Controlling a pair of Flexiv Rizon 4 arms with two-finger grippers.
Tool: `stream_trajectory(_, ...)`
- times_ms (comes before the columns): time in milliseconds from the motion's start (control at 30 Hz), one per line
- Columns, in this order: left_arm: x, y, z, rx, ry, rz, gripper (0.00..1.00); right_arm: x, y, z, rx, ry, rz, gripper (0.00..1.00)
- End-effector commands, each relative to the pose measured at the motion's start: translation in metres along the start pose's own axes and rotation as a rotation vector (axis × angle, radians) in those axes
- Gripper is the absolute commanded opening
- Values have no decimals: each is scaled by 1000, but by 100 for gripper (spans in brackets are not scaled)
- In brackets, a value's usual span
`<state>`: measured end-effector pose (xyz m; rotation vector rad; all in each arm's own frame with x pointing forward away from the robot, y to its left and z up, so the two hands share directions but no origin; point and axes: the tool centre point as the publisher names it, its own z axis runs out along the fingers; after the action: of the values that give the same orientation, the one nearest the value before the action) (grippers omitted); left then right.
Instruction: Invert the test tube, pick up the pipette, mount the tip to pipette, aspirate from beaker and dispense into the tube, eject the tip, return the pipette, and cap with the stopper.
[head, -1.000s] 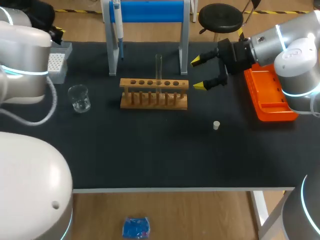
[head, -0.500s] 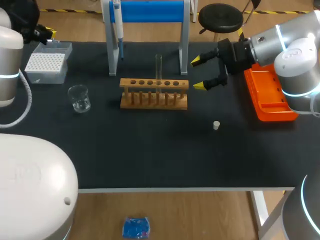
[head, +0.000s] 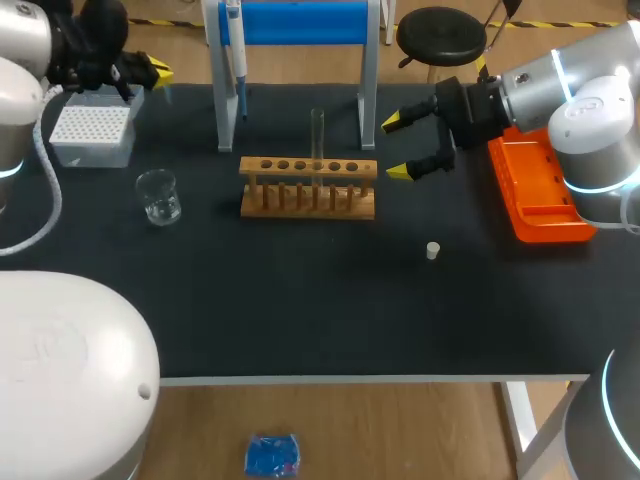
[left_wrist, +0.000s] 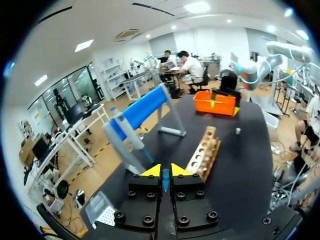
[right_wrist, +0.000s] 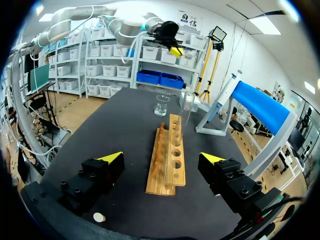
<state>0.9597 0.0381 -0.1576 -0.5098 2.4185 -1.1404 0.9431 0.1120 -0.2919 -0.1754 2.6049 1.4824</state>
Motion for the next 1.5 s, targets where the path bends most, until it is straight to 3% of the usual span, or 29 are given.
stream_trajectory(33,32,-13,-17,-4,22,-1,0,1,0,-1,2,-1,0,100)
stream_trajectory(367,88,-46,3,22,239,21,0,1,0,-1,2,-1,0,100)
stream_trajectory(1100,88,-46,3,22,239,21,0,1,0,-1,2,-1,0,100)
stream_trajectory(1333,135,-78,23,-12,305,43,0,1,0,-1,2,-1,0,100)
stream_trajectory(1500,152,-92,35,-19,318,50,0,1,0,-1,2,-1,0,100)
